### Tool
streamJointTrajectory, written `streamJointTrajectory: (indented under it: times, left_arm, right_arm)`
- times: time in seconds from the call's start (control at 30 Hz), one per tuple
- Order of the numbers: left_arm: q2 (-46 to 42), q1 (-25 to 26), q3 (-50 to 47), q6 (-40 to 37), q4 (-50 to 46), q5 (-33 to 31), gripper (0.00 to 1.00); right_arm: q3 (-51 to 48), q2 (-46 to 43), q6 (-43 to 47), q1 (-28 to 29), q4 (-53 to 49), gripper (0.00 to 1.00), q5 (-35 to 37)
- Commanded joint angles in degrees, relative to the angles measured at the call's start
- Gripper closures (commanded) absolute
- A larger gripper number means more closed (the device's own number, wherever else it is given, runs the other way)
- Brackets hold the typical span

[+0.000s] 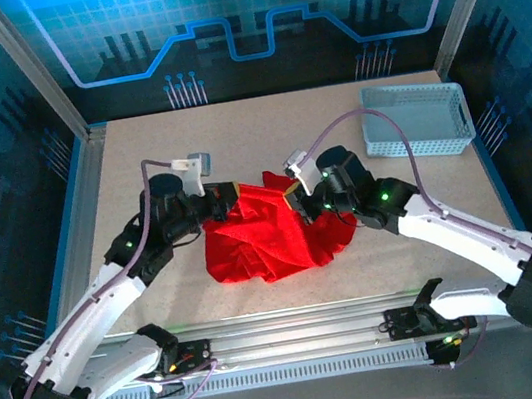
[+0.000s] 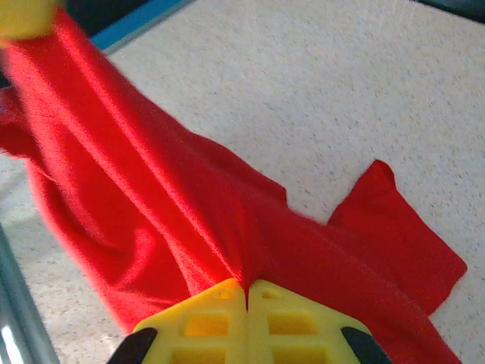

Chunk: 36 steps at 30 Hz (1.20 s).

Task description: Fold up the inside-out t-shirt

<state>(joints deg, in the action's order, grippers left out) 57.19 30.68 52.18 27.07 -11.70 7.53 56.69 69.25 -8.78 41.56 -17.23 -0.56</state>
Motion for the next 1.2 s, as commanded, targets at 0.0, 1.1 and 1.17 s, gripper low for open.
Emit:
streamJointTrajectory:
  times: [0.0, 1.1, 1.17]
  left_arm:
    - [2.9, -0.4, 0.0, 2.7, 0.4, 4.3, 1.0]
    - [9.0, -0.3, 0.3, 6.7, 1.0, 4.1, 1.0]
    - [10.0, -0.4, 1.4, 5.6, -2.2, 0.6, 1.0]
  right_arm:
    - [-0.4, 1.8, -2.4, -1.8, -1.2, 0.89, 4.9]
    - [1.0, 8.2, -11.7, 11.5, 8.8, 0.98, 5.5]
    - [-0.3, 6.6, -11.3, 10.8, 7.4, 1.0, 5.6]
